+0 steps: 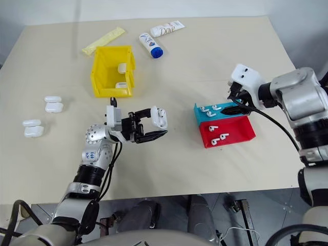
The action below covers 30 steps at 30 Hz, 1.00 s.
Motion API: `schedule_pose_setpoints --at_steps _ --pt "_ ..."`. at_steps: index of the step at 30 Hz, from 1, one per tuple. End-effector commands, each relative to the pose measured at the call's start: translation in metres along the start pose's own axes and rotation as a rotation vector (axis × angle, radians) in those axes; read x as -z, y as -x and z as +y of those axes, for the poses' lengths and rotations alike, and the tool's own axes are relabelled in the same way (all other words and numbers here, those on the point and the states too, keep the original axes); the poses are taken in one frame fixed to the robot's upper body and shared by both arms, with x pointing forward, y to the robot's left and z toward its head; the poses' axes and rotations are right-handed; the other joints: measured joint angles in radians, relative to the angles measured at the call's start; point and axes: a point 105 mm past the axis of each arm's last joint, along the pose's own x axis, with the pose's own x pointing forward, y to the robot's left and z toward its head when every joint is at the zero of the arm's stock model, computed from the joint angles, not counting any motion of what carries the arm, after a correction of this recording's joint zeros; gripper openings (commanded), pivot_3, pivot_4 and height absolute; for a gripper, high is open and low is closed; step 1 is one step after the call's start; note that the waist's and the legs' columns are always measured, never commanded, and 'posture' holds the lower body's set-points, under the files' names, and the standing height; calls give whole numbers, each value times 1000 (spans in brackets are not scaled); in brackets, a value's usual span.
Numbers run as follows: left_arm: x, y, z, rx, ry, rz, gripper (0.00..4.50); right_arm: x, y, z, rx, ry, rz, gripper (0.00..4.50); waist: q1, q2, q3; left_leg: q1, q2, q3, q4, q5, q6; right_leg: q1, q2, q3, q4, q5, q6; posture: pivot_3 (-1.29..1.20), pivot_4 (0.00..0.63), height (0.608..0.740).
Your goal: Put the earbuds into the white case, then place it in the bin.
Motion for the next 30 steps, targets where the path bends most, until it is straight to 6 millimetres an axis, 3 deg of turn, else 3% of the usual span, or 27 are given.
schedule_pose_setpoints --at_steps 1,8,12,30 --pt "-10 -6 -1 8 -42 -35 2788 -4 2 -12 37 8 29 3304 0 0 0 0 0 0 0 0 0 0 0 0 0 0 0 0 150 740" --pt "-10 -9 -6 5 -42 -45 2788 4 -7 -20 25 -25 127 3304 -5 0 0 0 0 0 0 0 0 -1 0 0 0 0 0 0 150 740" --pt "-10 -10 -7 1 -41 -49 2788 1 -10 -21 17 -7 127 2431 -11 0 0 0 0 0 0 0 0 -1 0 0 1 0 0 0 150 740" --pt "-11 -10 -15 -26 -38 -55 2788 7 -31 -19 -41 41 188 2431 -18 3 -2 0 0 1 0 0 -1 -2 1 1 2 0 0 0 150 740"
